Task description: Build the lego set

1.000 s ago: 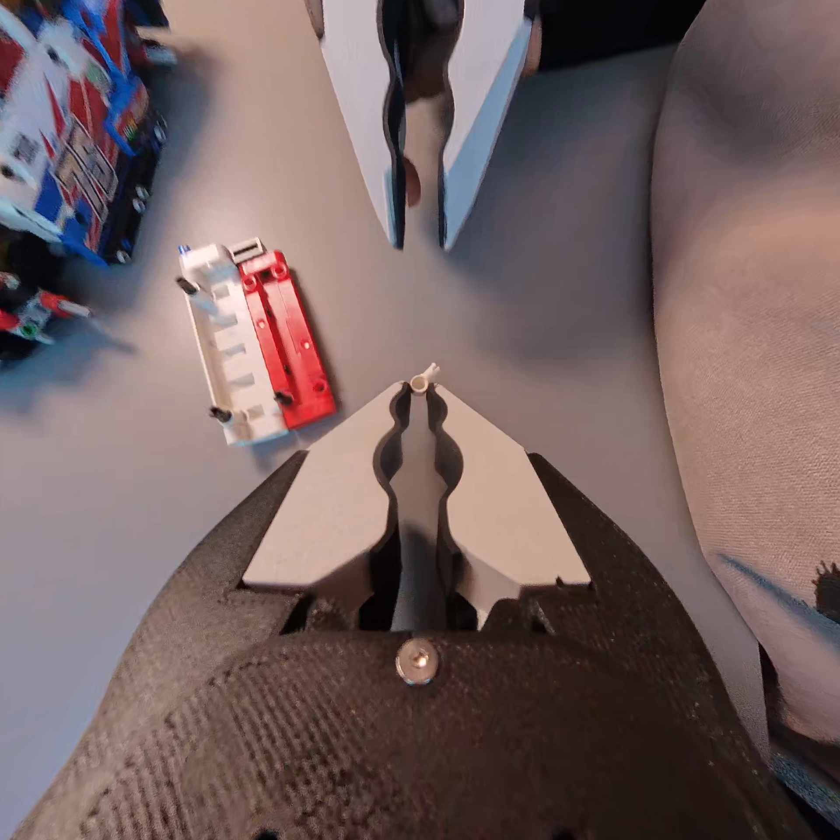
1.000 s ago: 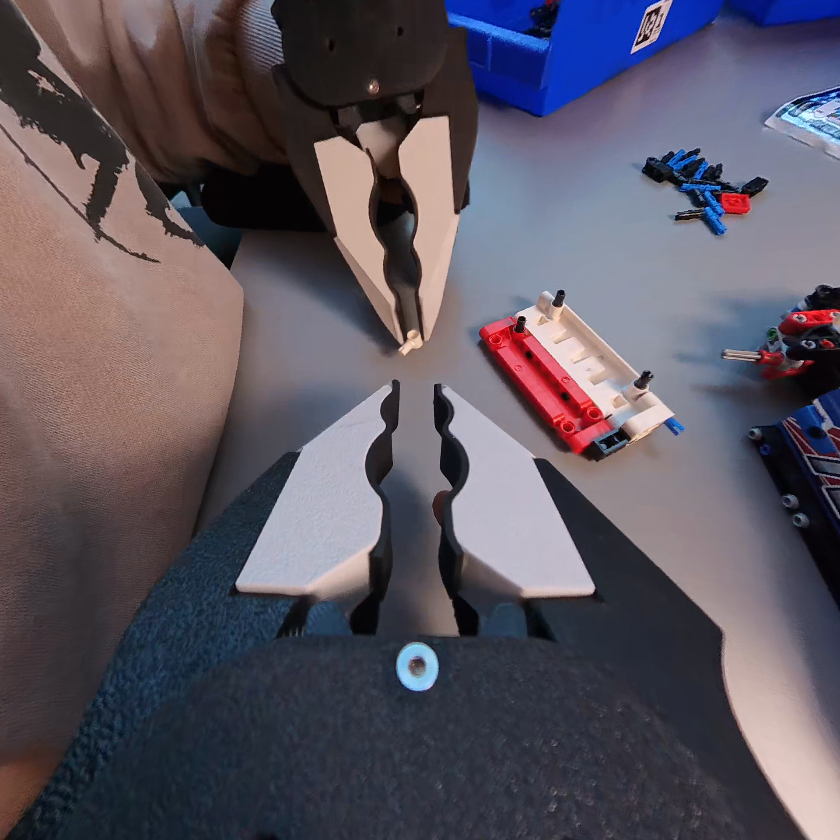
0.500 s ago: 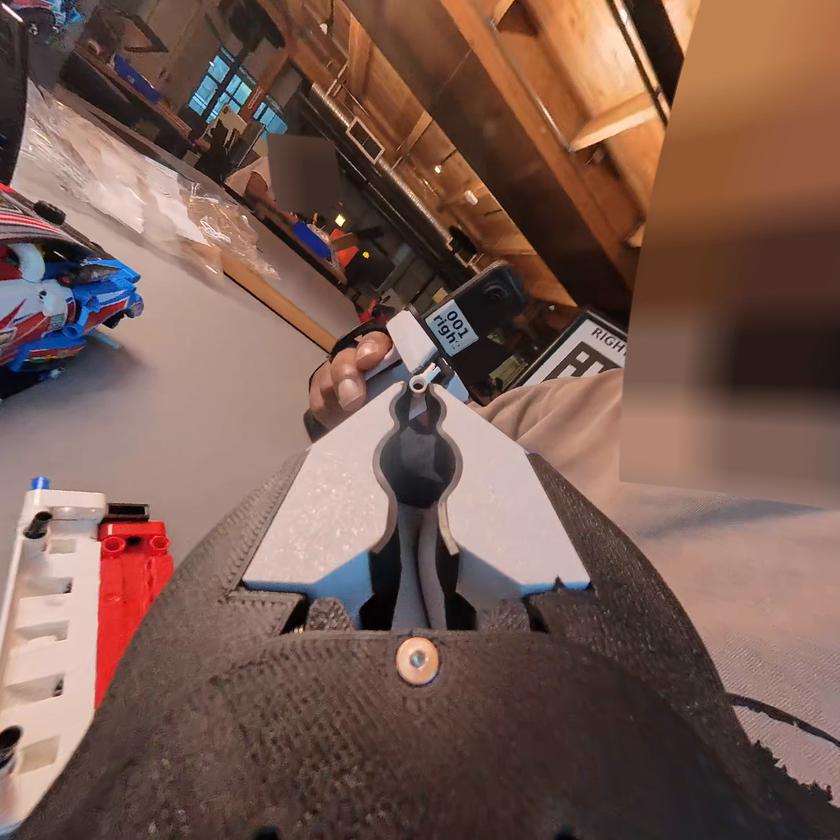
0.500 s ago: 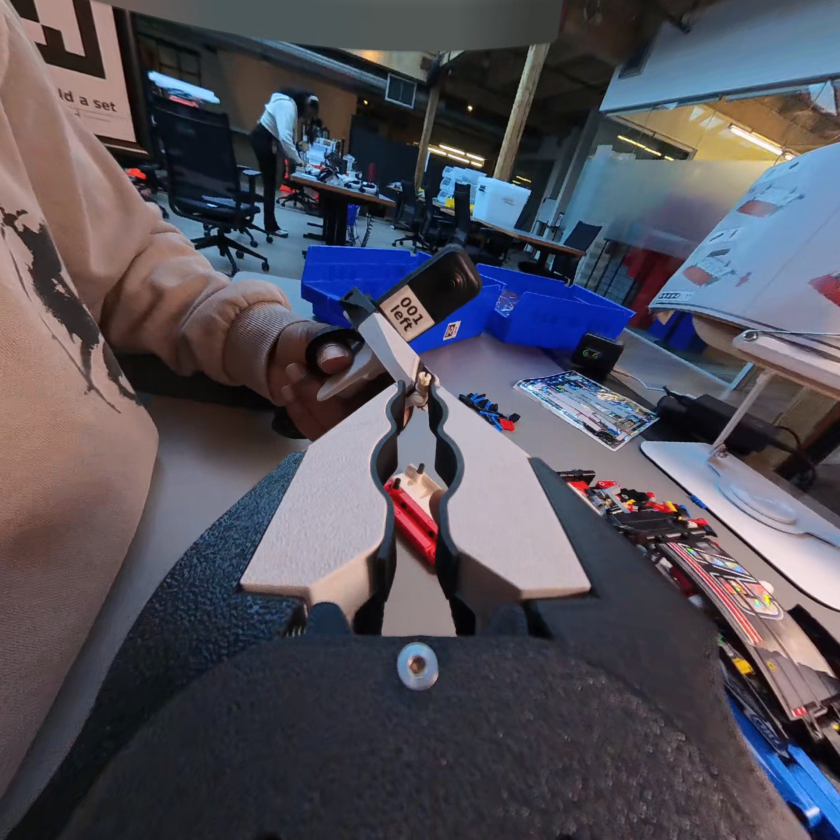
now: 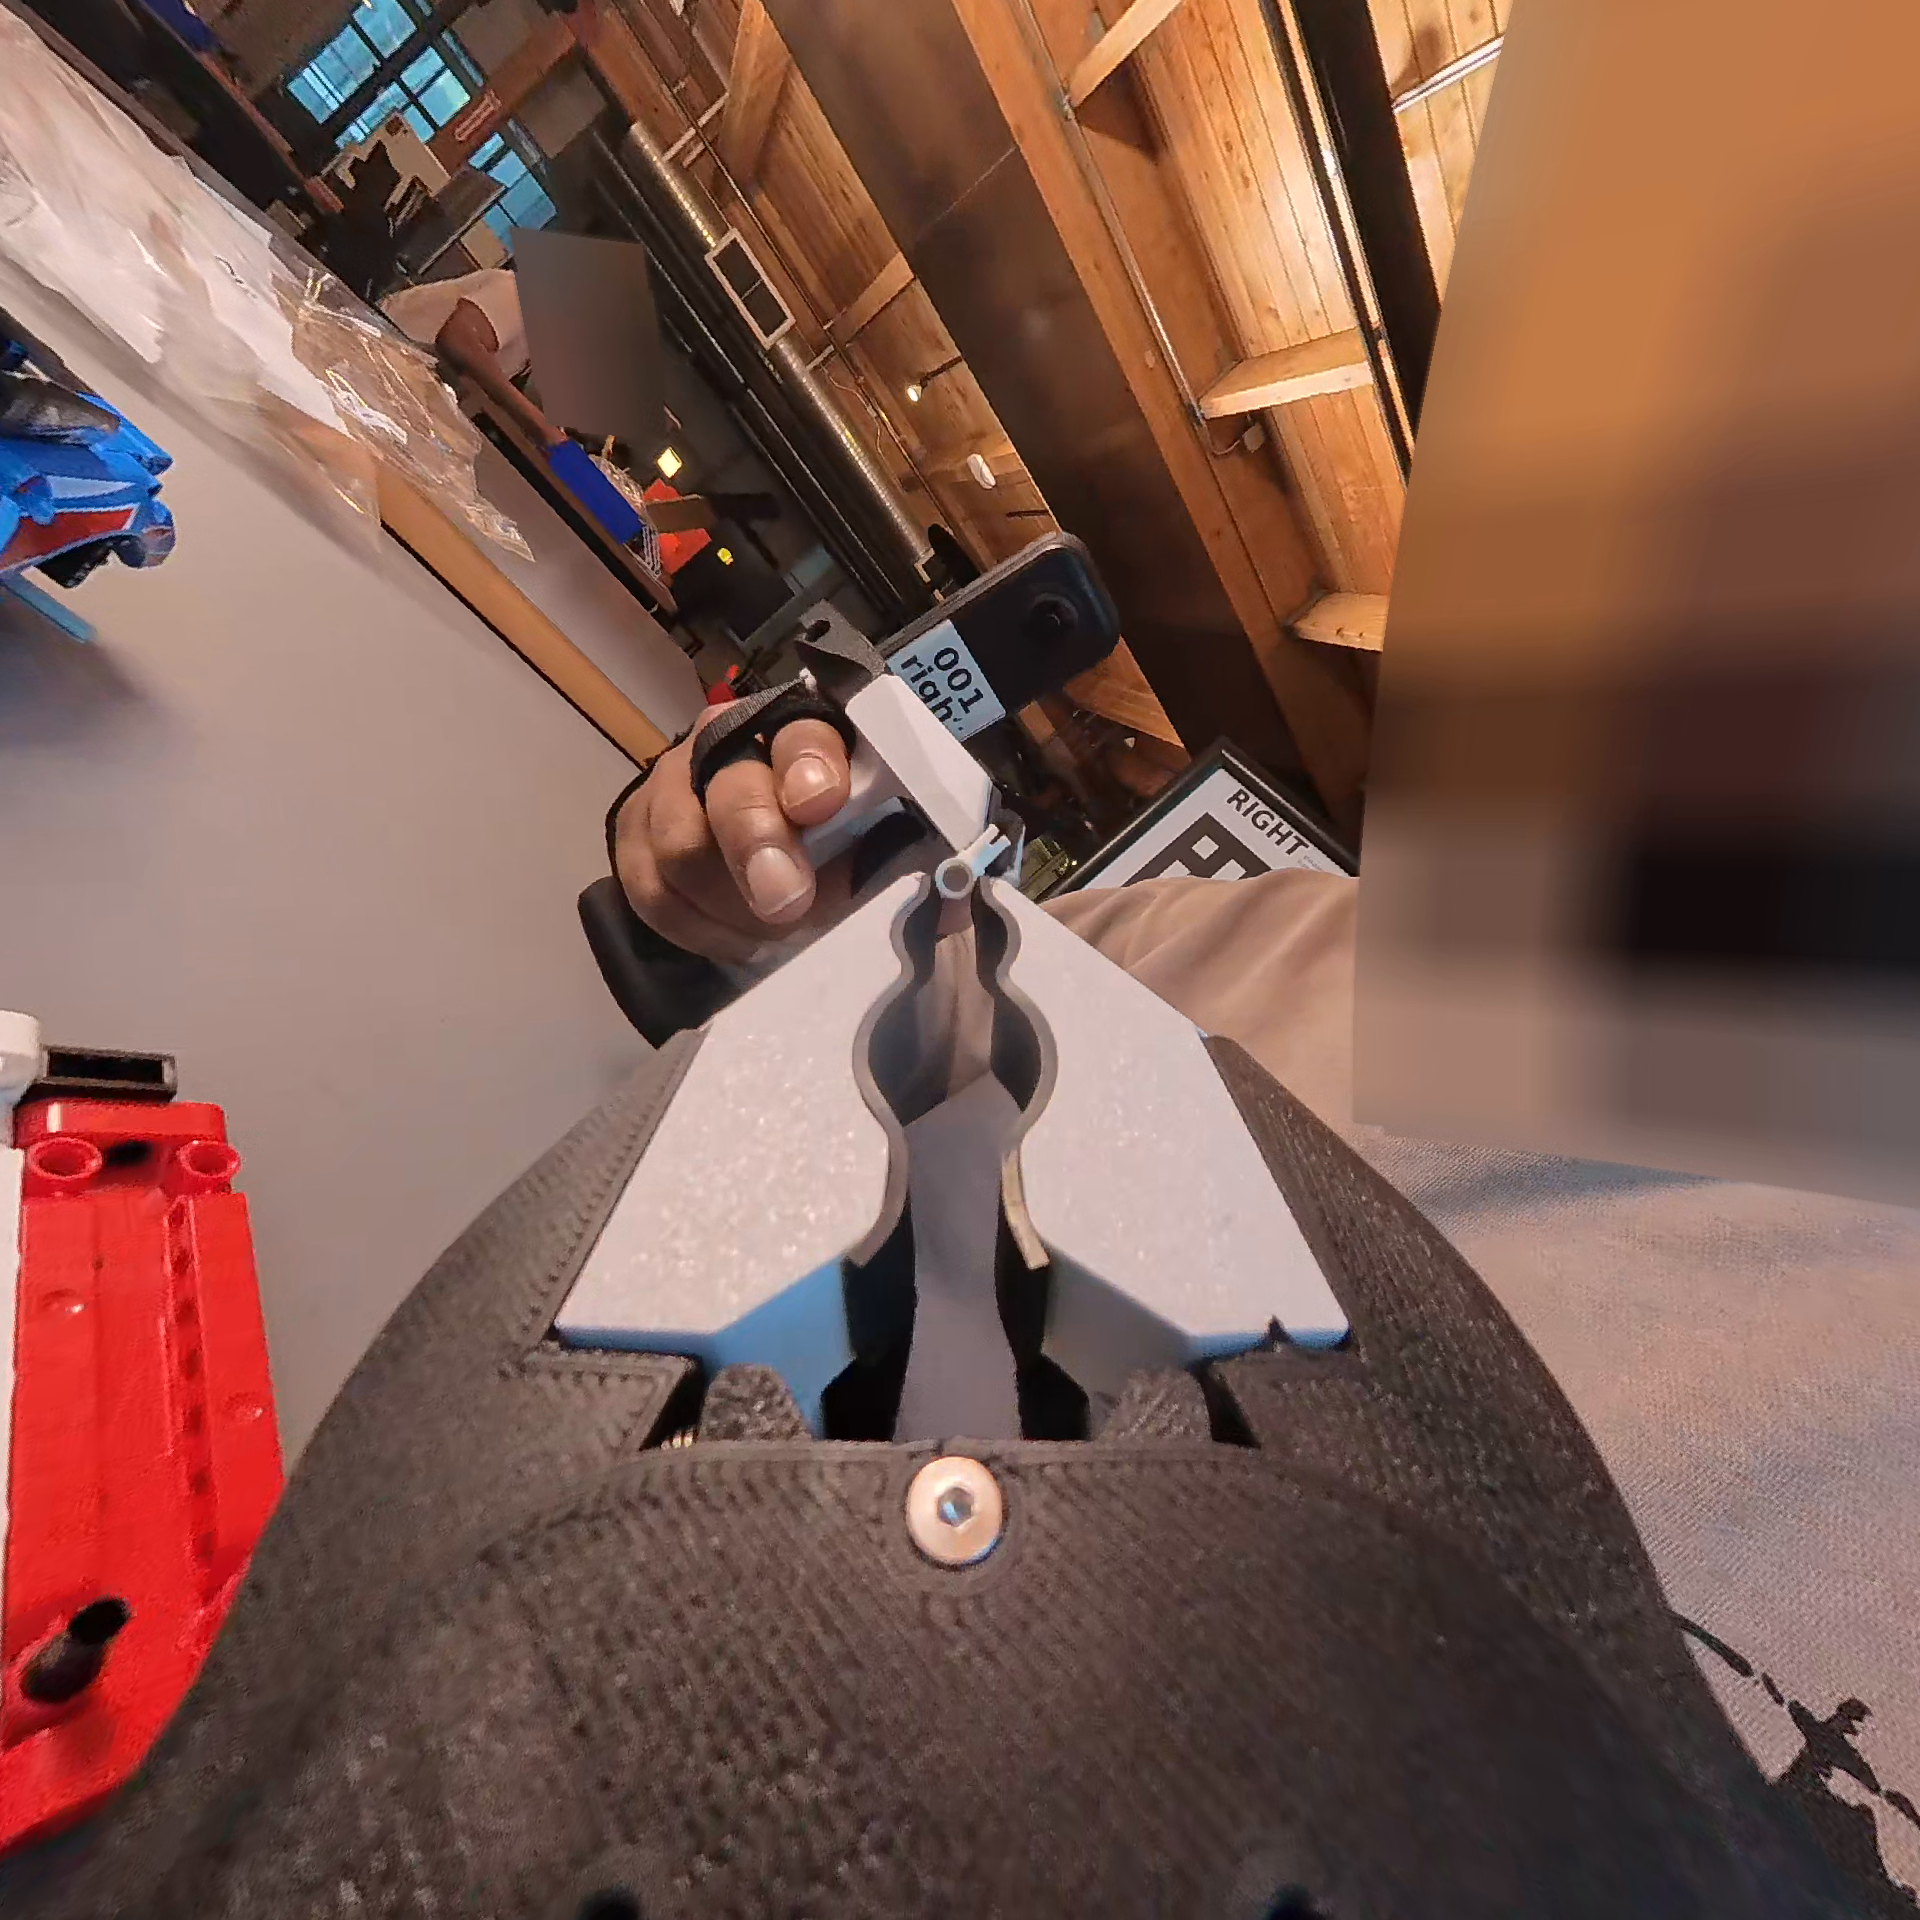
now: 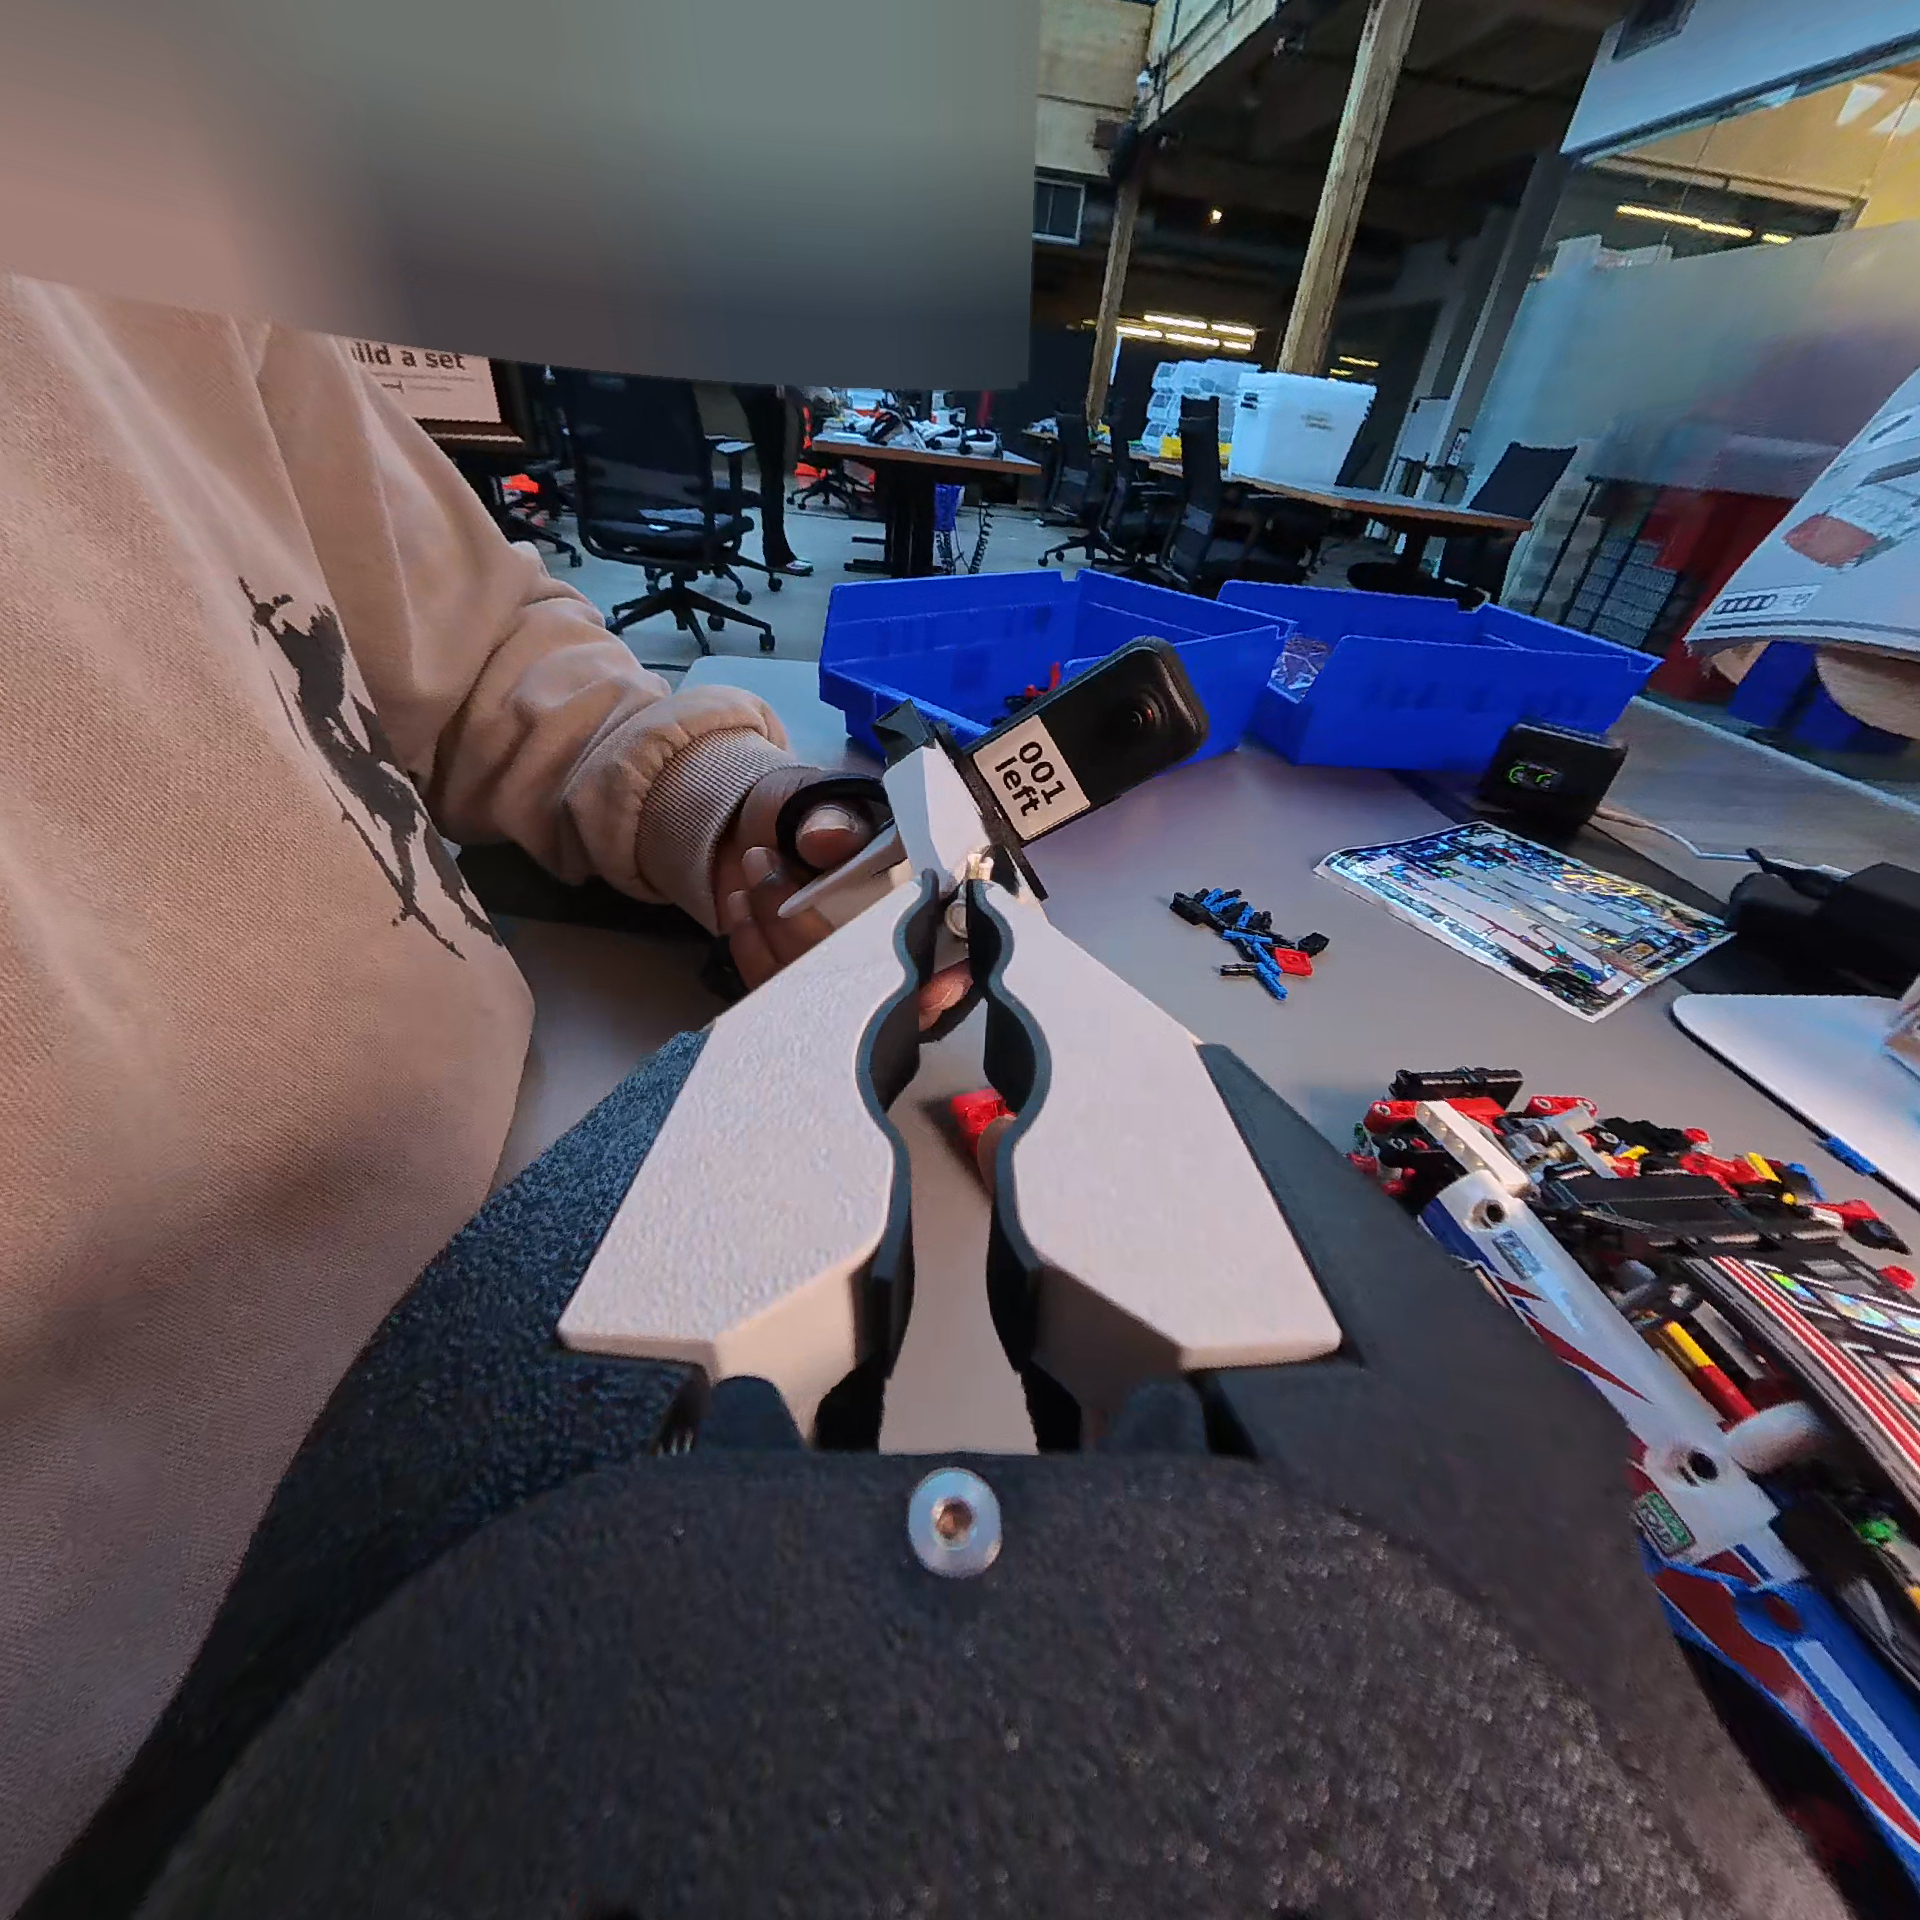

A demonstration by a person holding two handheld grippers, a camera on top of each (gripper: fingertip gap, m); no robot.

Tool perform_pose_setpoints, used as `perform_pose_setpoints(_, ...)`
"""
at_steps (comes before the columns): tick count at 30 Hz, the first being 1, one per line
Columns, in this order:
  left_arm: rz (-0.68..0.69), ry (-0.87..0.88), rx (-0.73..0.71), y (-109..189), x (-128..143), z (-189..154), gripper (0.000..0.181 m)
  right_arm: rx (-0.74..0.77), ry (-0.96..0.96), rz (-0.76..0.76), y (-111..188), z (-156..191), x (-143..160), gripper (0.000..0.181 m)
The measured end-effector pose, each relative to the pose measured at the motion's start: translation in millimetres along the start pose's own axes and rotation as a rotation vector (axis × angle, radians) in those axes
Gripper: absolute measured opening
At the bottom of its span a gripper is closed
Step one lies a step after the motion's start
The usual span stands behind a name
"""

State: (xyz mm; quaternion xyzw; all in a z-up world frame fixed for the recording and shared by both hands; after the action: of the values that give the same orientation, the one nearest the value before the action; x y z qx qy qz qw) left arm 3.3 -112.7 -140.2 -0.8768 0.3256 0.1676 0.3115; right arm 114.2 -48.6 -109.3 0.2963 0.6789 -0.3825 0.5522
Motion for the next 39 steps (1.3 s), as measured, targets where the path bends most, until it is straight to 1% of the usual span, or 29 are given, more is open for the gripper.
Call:
perform_pose_setpoints(2, 0.026, -0.016, -0.004, -0.5, 2.3, -0.2, 0.003, 0.005, -0.036, -0.008, -0.8, -1.4, 0.3, 0.0)
perform_pose_setpoints(4, 0.07, -0.047, -0.023, -1.9, 7.0, 0.6, 0.003, -0.019, -0.083, 0.014, -2.8, -0.5, 3.2, 0.003)
perform_pose_setpoints(5, 0.085, -0.058, -0.031, -2.6, 9.0, 0.8, 0.0, -0.022, -0.082, 0.03, -4.0, 0.3, 5.0, 0.002)
perform_pose_setpoints(8, 0.098, -0.066, -0.025, -2.8, 11.2, 0.2, 0.0, -0.034, -0.1, 0.034, -5.2, 1.3, 5.8, 0.0)
perform_pose_setpoints(14, 0.065, -0.035, -0.017, -0.7, 9.1, 1.2, 0.0, -0.051, -0.162, 0.014, -2.3, -0.8, 6.3, 0.002)
perform_pose_setpoints(18, 0.076, -0.053, -0.003, -1.7, 11.6, -0.6, 0.0, -0.045, -0.174, 0.012, -2.8, -2.0, 7.8, 0.0)
perform_pose_setpoints(19, 0.078, -0.052, 0.006, -2.1, 12.2, -1.1, 0.001, -0.044, -0.177, 0.011, -2.8, -2.2, 8.3, 0.0)
perform_pose_setpoints(21, 0.062, -0.041, 0.01, -1.7, 11.1, -0.6, 0.008, -0.041, -0.196, 0.006, -2.7, -3.3, 8.9, 0.0)
perform_pose_setpoints(24, 0.048, -0.033, 0.006, -0.6, 10.3, 0.5, 0.006, -0.041, -0.246, -0.008, -3.9, -4.3, 10.2, 0.0)
perform_pose_setpoints(25, 0.052, -0.044, 0.007, -0.5, 10.8, 0.1, 0.0, -0.037, -0.262, -0.014, -4.6, -4.8, 10.8, 0.0)
perform_pose_setpoints(27, 0.048, -0.07, 0.001, -0.3, 10.5, -0.8, 0.0, -0.04, -0.312, -0.025, -5.4, -5.7, 12.0, 0.0)
perform_pose_setpoints(30, 0.058, -0.107, -0.013, 0.2, 11.0, -0.1, 0.0, -0.063, -0.44, -0.04, -5.5, -8.1, 15.3, 0.0)
perform_pose_setpoints(35, 0.096, -0.242, -0.053, 1.2, 10.4, -0.4, 0.0, -0.102, -0.623, -0.076, -6.8, -9.9, 20.8, 0.0)
perform_pose_setpoints(37, 0.137, -0.304, -0.114, 4.4, 8.5, 2.9, 0.0, -0.076, -0.609, -0.069, -4.8, -14.7, 20.9, 0.0)
perform_pose_setpoints(39, 0.198, -0.41, -0.226, 10.3, 4.8, 8.2, 0.0, -0.025, -0.547, -0.038, 1.0, -23.2, 18.9, 0.0)
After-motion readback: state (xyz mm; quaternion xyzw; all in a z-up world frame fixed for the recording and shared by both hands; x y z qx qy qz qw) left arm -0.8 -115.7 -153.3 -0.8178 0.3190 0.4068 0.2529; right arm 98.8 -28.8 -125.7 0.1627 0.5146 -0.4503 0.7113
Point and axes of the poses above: each gripper's, where its closed fingertips meet, y back along the fingers, x out of its underside, z = x × y across the jaws, the point moved 7 cm from there along y, back along the fingers, and after that the axes turned 12 degrees about -z, right-handed, at the moved point
